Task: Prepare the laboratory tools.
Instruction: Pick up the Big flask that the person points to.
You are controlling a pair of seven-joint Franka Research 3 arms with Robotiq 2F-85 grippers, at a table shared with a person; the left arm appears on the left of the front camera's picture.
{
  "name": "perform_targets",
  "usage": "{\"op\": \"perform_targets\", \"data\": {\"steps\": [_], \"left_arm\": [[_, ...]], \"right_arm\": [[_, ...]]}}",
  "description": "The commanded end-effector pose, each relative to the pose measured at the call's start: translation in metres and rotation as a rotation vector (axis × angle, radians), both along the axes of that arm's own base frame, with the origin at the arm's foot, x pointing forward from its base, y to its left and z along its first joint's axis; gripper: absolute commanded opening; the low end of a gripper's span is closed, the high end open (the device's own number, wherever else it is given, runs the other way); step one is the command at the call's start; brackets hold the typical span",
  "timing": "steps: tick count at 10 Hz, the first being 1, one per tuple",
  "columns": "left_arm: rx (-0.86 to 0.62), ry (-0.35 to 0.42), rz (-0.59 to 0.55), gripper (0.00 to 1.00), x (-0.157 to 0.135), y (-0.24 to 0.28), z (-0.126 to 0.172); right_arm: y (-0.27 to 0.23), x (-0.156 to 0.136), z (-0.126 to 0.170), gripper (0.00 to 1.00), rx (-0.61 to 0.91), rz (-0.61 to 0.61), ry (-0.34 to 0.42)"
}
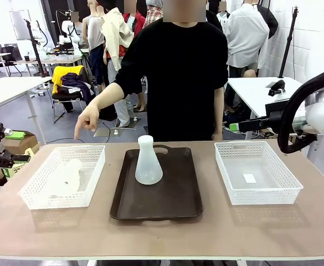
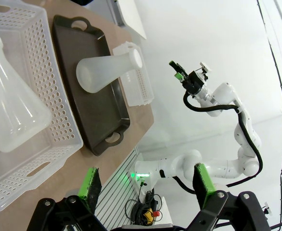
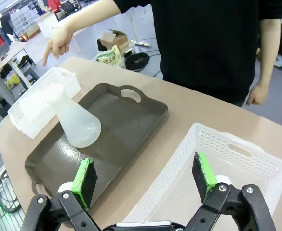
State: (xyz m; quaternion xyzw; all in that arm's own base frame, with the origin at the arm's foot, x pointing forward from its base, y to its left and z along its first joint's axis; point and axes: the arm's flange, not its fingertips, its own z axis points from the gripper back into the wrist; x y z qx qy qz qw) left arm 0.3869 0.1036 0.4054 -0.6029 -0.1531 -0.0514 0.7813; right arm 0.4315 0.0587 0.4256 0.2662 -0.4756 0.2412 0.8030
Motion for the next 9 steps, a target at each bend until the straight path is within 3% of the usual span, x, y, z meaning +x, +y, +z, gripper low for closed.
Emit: {"op": "perform_targets", "data": {"steps": [1, 9], "left_arm": [[-0.004, -0.008, 0.002, 1.0, -0.0011, 0.0002, 0.0022], [-0.004, -0.008, 0.002, 1.0, -0.0011, 0.0002, 0.0022]], "right_arm": [[0.0, -0.001, 0.0016, 1.0, -0.001, -0.007, 0.009], [0.0, -0.001, 0.0016, 1.0, -0.001, -0.007, 0.009]]}}
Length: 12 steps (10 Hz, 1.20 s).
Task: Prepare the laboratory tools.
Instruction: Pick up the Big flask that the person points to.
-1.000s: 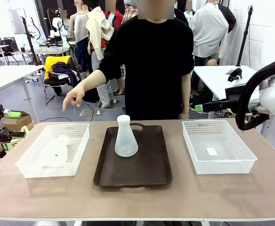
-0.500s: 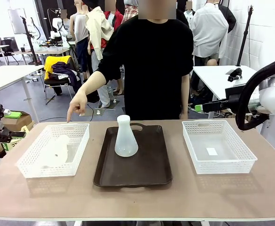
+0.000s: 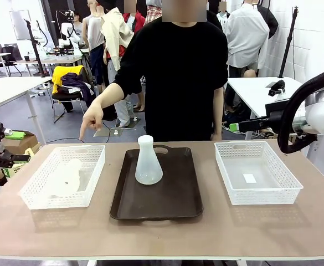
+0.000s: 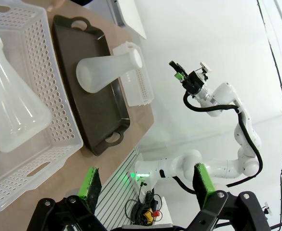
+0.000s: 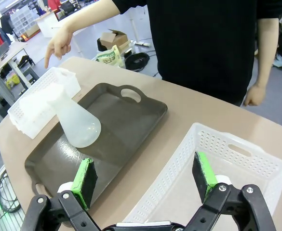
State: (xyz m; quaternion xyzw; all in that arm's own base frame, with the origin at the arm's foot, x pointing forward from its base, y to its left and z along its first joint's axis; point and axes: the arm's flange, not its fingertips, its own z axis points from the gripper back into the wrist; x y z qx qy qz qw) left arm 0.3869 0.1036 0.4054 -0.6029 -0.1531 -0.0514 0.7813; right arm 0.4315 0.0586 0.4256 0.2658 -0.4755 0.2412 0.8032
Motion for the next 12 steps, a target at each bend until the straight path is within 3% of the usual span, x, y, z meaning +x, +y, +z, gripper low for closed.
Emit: {"op": "perform_targets", "data": {"steps": [1, 4, 7, 9, 12], "left_arm": [[-0.004, -0.008, 0.002, 1.0, -0.001, 0.0, 0.002], [0.056, 0.002, 0.02, 1.0, 0.013, -0.006, 0.009], [0.224, -0.111, 0.094, 1.0, 0.04, -0.026, 0.057], [0.462, -0.116, 0.143, 1.0, 0.069, -0.05, 0.072], [0.904, -0.02, 0.151, 1.0, 0.106, -0.093, 0.077]], "right_arm": [[0.0, -0.001, 0.002, 1.0, 0.0, -0.006, 0.009], [0.0, -0.001, 0.002, 1.0, 0.0, -0.006, 0.009], [0.0, -0.001, 0.002, 1.0, 0.0, -0.006, 0.009], [0.0, -0.001, 0.002, 1.0, 0.0, -0.006, 0.009], [0.0, -0.001, 0.002, 1.0, 0.0, -0.006, 0.009]]}}
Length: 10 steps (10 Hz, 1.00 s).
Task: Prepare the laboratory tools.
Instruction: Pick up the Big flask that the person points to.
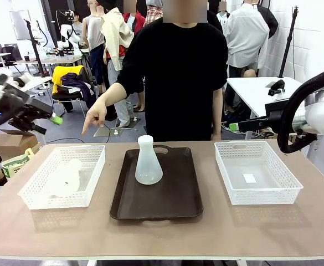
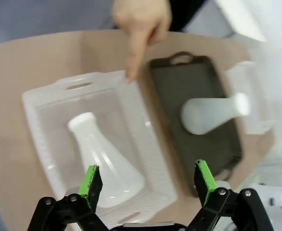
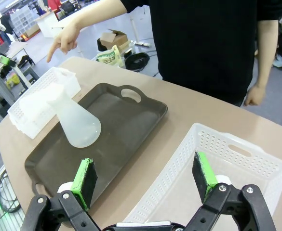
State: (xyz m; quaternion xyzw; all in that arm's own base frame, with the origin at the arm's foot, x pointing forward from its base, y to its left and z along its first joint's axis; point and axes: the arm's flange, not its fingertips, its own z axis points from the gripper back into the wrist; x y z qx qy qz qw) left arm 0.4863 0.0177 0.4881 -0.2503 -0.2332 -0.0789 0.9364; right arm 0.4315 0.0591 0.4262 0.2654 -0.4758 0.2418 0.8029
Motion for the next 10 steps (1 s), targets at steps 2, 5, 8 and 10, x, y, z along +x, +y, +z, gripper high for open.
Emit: {"op": "perform_targets", "data": {"steps": [2, 5, 8, 10], "left_arm": [[0.357, 0.219, 0.079, 1.0, 0.017, -0.031, -0.012], [0.418, 0.353, 0.065, 1.0, 0.039, -0.058, -0.032], [0.412, 0.437, 0.034, 1.0, 0.06, -0.071, -0.051], [0.385, 0.412, 0.087, 1.0, 0.066, -0.074, -0.071]], "right_arm": [[0.0, -0.001, 0.001, 1.0, 0.0, -0.007, 0.01], [0.0, -0.001, 0.001, 1.0, 0.0, -0.007, 0.01], [0.0, -0.001, 0.001, 1.0, 0.0, -0.007, 0.01], [0.0, -0.001, 0.001, 1.0, 0.0, -0.007, 0.01]]}}
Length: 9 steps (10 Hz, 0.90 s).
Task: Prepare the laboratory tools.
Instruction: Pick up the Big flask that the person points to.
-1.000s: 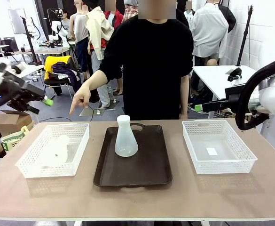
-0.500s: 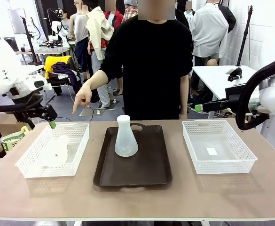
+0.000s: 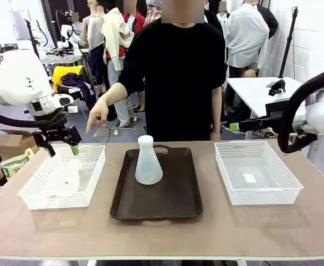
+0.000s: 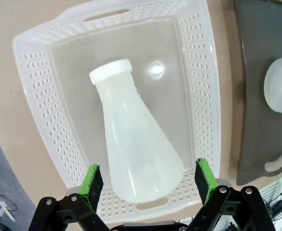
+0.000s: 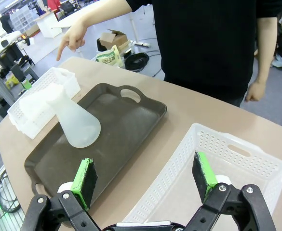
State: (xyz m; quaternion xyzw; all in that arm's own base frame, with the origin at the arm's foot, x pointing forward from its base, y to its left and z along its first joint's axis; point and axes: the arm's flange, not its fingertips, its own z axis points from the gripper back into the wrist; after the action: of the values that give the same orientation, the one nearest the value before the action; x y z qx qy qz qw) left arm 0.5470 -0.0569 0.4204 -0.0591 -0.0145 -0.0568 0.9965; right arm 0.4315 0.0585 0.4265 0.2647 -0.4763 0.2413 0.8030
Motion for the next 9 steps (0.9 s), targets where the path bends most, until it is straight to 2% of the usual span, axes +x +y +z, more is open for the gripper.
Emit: {"op": "perform_targets", "data": {"steps": [1, 5, 7, 9], "left_arm": [[0.005, 0.002, -0.016, 1.0, -0.007, -0.001, 0.007], [0.002, -0.001, -0.006, 1.0, -0.001, -0.002, 0.002], [0.075, -0.061, 0.088, 1.0, 0.021, -0.007, -0.018], [0.08, -0.044, 0.118, 1.0, 0.046, -0.006, -0.04]], "right_arm": [[0.0, -0.001, 0.001, 1.0, 0.001, -0.005, 0.011], [0.0, -0.001, 0.001, 1.0, 0.001, -0.005, 0.011], [0.0, -0.001, 0.001, 1.0, 0.001, -0.005, 0.011], [0.0, -0.001, 0.001, 1.0, 0.001, -0.005, 0.011]]}}
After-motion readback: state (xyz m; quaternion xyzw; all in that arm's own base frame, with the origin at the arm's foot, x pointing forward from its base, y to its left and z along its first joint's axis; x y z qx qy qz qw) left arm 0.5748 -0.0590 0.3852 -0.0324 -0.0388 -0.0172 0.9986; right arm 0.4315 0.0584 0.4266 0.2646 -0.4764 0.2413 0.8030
